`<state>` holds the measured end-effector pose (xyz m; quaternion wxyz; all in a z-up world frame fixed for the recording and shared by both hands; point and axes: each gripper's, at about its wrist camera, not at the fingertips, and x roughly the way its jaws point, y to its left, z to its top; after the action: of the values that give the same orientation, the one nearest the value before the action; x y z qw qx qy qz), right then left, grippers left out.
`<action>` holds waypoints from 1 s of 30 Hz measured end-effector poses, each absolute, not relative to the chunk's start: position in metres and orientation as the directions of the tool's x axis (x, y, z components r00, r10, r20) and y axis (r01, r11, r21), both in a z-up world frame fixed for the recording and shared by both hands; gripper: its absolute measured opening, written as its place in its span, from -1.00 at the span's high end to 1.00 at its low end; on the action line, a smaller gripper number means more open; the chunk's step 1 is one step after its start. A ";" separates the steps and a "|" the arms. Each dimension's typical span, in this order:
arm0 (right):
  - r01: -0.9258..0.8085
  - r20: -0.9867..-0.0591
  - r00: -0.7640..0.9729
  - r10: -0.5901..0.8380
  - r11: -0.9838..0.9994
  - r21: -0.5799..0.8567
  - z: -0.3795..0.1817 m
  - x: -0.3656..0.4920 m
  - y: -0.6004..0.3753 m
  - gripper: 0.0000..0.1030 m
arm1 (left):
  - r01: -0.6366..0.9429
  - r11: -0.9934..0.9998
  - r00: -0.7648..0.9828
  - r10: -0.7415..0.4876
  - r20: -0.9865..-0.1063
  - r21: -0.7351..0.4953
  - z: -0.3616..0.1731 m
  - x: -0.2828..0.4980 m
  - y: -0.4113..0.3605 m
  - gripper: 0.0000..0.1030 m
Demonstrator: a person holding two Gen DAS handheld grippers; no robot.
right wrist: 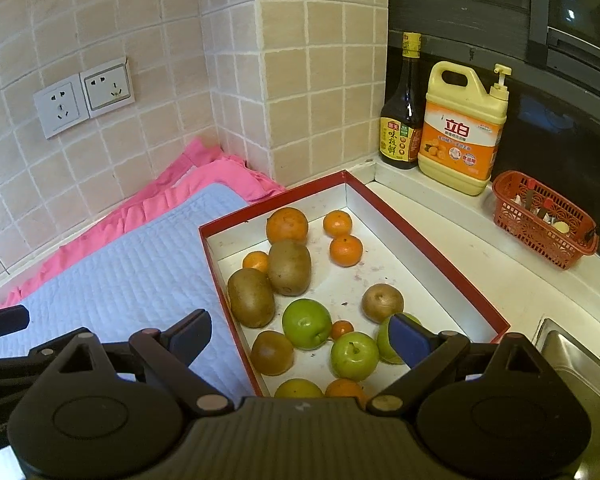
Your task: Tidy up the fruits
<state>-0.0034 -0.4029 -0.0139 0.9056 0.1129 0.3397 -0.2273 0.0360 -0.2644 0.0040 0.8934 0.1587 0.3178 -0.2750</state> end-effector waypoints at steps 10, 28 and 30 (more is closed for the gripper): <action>0.492 -0.668 0.665 -0.334 0.869 0.056 -0.014 -0.004 -0.406 -0.88 | 0.597 0.795 0.641 -0.391 -0.660 0.109 0.003 0.035 -0.267 -0.59; 0.498 -0.670 0.661 -0.337 0.866 0.055 -0.015 -0.002 -0.405 -0.88 | 0.603 0.791 0.631 -0.397 -0.667 0.100 -0.001 0.039 -0.266 -0.59; 0.500 -0.670 0.660 -0.340 0.864 0.054 -0.015 -0.002 -0.405 -0.88 | 0.603 0.792 0.631 -0.397 -0.667 0.099 -0.001 0.040 -0.265 -0.59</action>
<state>-0.0025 -0.4053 -0.0154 0.9034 0.1176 0.3406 -0.2325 0.0399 -0.2653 -0.0013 0.8891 0.1586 0.3247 -0.2810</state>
